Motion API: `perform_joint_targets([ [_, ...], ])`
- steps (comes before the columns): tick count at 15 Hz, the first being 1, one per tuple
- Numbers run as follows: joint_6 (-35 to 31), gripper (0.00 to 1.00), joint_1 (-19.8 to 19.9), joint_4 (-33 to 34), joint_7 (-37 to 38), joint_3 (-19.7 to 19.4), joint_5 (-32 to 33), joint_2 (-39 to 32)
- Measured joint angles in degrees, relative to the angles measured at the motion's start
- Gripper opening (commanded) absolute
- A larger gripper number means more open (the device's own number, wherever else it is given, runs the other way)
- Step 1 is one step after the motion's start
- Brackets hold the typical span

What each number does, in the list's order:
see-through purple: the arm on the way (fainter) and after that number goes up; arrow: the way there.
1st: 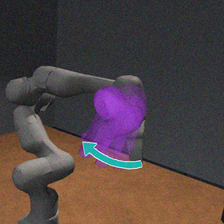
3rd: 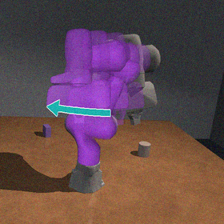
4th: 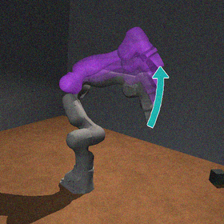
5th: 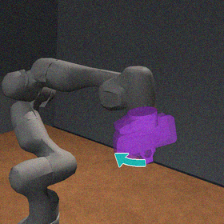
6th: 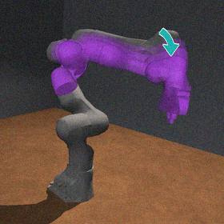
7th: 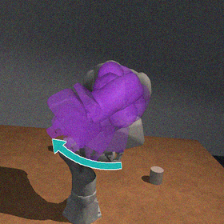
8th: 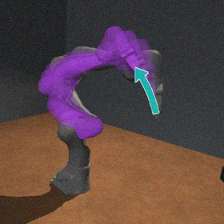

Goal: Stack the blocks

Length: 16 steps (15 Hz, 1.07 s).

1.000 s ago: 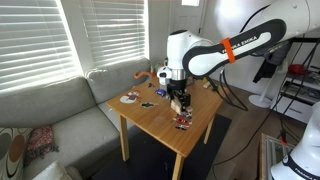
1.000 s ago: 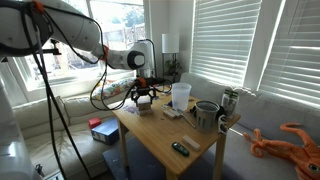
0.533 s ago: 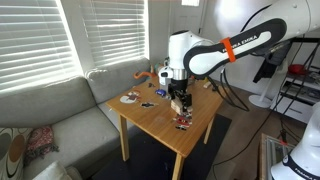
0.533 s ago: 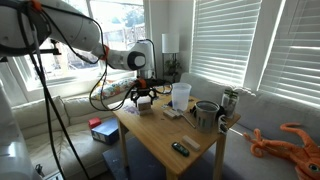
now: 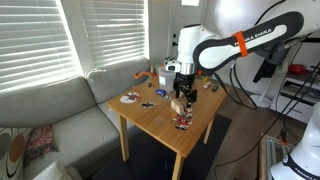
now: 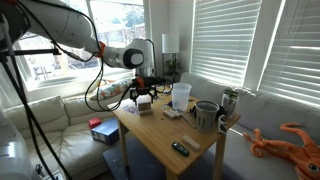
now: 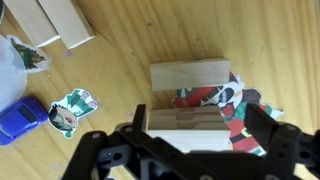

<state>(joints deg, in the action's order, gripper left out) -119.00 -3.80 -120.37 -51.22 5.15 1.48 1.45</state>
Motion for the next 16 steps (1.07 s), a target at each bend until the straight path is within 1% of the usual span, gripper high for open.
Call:
perform_joint_targets([
  [10,-0.2,1.00,-0.1,-0.8,-0.5,0.0,0.7,-0.6],
  [16,-3.0,1.00,0.0,-3.1,-1.1,-0.7,2.3,-0.5],
])
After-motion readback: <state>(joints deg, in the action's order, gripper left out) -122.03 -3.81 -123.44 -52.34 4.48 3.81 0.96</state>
